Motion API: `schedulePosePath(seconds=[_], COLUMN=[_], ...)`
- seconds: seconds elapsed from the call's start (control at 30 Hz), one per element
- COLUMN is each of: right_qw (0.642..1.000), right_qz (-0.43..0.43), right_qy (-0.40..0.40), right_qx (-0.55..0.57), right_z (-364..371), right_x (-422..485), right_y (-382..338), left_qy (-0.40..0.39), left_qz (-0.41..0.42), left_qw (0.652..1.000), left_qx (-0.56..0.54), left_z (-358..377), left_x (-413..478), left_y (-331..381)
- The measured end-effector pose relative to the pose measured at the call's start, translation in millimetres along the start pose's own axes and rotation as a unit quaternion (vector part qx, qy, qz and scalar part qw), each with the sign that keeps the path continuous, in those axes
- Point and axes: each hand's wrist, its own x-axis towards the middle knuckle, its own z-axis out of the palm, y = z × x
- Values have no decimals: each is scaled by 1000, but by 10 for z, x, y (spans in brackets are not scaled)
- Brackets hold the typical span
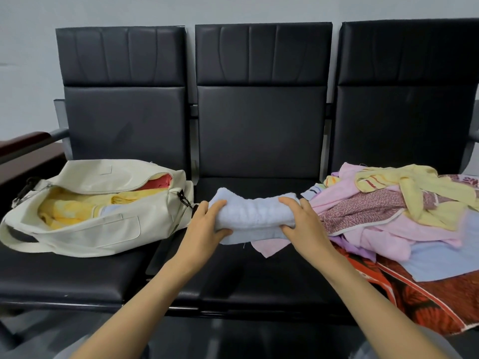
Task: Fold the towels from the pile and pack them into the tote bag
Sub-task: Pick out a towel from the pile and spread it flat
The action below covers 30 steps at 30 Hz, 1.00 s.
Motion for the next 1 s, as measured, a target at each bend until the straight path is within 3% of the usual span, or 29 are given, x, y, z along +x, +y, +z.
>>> schedulePosePath(seconds=[0.33,0.47,0.57,0.8,0.9,1.0], right_qw=[995,995,968,959,947,935], right_qz=[-37,-17,9,31,48,74], right_qy=[38,16,-24,-36,-63,-92], right_qx=[-85,100,251,279,311,334], right_z=[-30,-98,-109,104,255,381], right_x=[25,53,44,101,181,404], right_y=[93,121,73,-126,-285,-555], left_qy=[46,-27,-36,6,0,-35], left_qz=[48,-8,-45,-109,-193,-225], left_qw=[998,989,969,955,927,896], left_qx=[13,-144,-241,-276,-322,-381], left_z=[-58,-263,-320,-260,-309,-556], left_x=[37,45,56,67,91,208], left_y=[-118,-82,-49,-104,-175,-401])
